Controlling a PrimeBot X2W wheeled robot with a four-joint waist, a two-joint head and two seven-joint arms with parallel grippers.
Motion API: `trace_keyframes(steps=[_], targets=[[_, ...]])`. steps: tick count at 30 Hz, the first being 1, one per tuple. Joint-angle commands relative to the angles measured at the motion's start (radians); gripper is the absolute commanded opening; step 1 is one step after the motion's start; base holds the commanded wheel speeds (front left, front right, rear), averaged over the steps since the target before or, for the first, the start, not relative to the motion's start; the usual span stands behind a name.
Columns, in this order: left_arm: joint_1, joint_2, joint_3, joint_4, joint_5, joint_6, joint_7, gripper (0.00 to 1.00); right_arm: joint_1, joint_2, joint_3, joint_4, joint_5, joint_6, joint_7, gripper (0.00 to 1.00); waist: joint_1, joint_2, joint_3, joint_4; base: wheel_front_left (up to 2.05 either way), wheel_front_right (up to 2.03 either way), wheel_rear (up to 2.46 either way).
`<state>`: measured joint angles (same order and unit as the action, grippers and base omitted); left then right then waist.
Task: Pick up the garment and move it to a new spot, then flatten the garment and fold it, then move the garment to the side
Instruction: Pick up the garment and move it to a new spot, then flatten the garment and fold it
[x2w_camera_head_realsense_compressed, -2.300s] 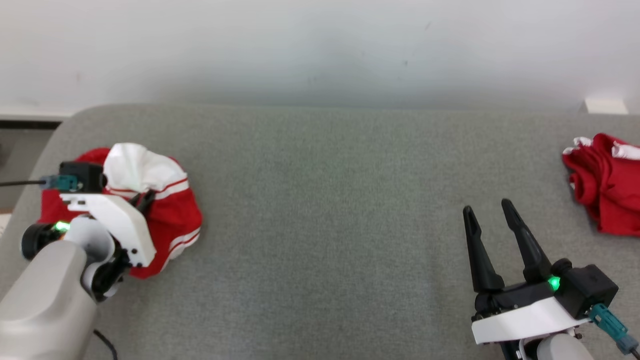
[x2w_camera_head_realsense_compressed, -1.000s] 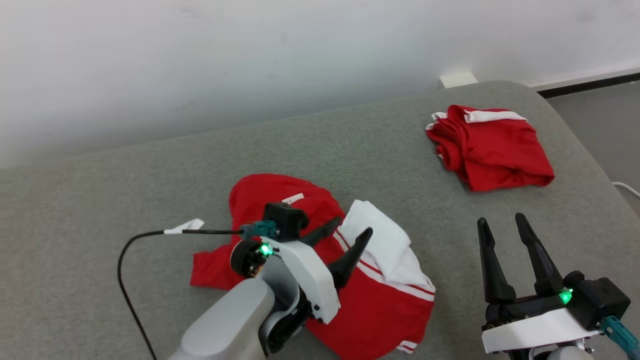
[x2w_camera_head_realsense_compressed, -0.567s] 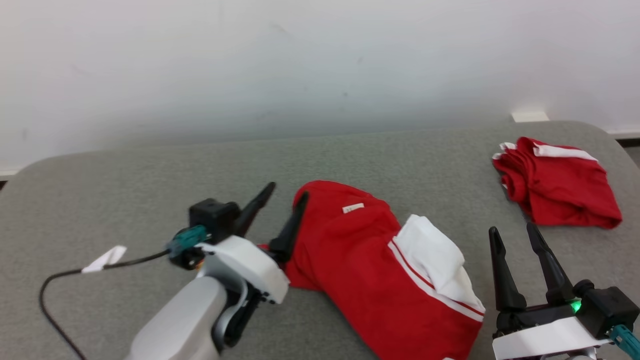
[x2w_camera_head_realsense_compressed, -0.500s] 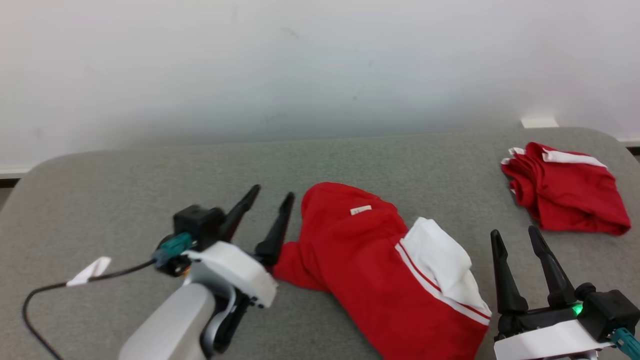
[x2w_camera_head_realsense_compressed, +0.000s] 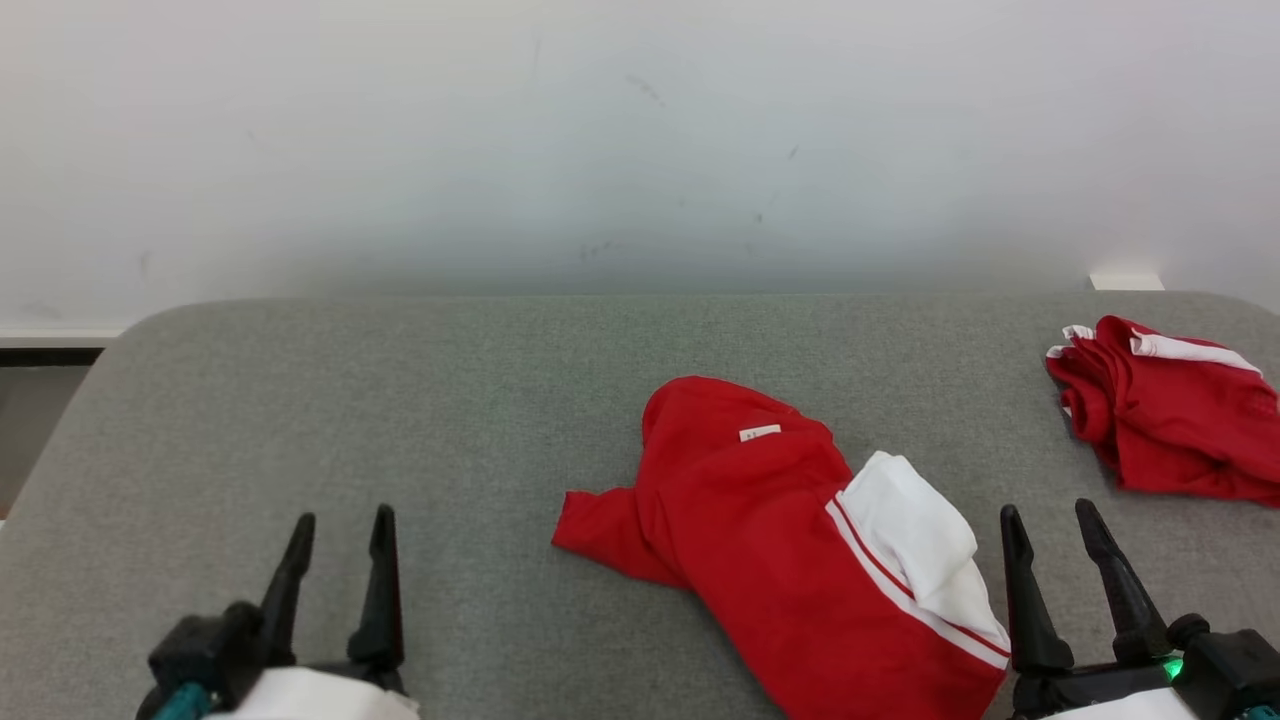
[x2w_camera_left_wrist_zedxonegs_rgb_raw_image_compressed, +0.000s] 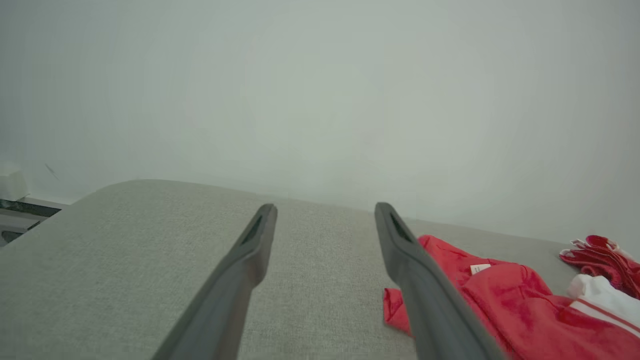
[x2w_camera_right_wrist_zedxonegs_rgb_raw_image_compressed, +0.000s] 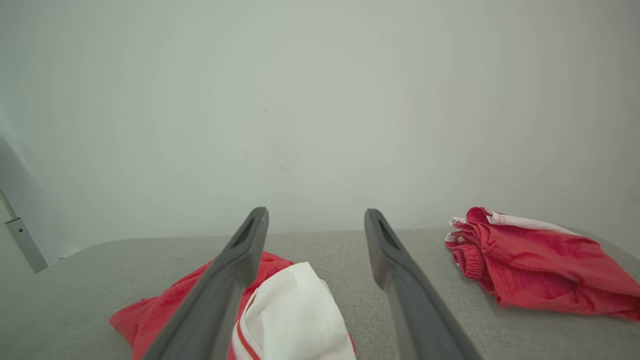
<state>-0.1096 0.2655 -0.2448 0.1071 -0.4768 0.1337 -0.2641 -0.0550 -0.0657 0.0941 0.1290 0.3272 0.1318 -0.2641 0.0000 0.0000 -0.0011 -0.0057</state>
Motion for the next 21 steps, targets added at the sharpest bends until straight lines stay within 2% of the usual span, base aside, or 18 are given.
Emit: trace_keyframes(steps=[1, 6, 10, 16, 21], targets=[[0.067, -0.029, 0.030, -0.016, 0.040, -0.016, 0.000, 1.00, 0.017, -0.001, 0.000, -0.006, -0.010, -0.002, 0.000, 1.00, 0.0000, 0.0000, 0.003, -0.006, 0.00, 0.00, 0.00], [0.124, -0.105, 0.083, -0.017, 0.108, -0.079, 0.000, 1.00, 0.019, 0.002, -0.005, -0.006, -0.012, -0.002, 0.000, 1.00, 0.0000, 0.0000, 0.007, -0.006, 0.00, 0.00, 0.00], [0.108, -0.144, 0.122, 0.001, 0.144, -0.121, 0.000, 1.00, 0.004, -0.002, -0.006, 0.000, -0.011, -0.002, 0.000, 1.00, 0.0000, 0.0000, 0.008, -0.008, 0.00, 0.00, 0.00], [0.095, -0.176, 0.168, 0.015, 0.185, -0.165, 0.000, 1.00, -0.004, -0.007, -0.004, 0.008, -0.009, -0.002, 0.000, 1.00, 0.0000, 0.0000, 0.007, -0.020, 0.00, 0.00, 0.00], [0.092, -0.190, 0.182, 0.029, 0.204, -0.185, 0.000, 1.00, -0.009, -0.007, 0.004, 0.017, -0.005, -0.002, 0.000, 1.00, 0.0000, 0.0000, 0.004, -0.029, 0.00, 0.00, 0.00]])
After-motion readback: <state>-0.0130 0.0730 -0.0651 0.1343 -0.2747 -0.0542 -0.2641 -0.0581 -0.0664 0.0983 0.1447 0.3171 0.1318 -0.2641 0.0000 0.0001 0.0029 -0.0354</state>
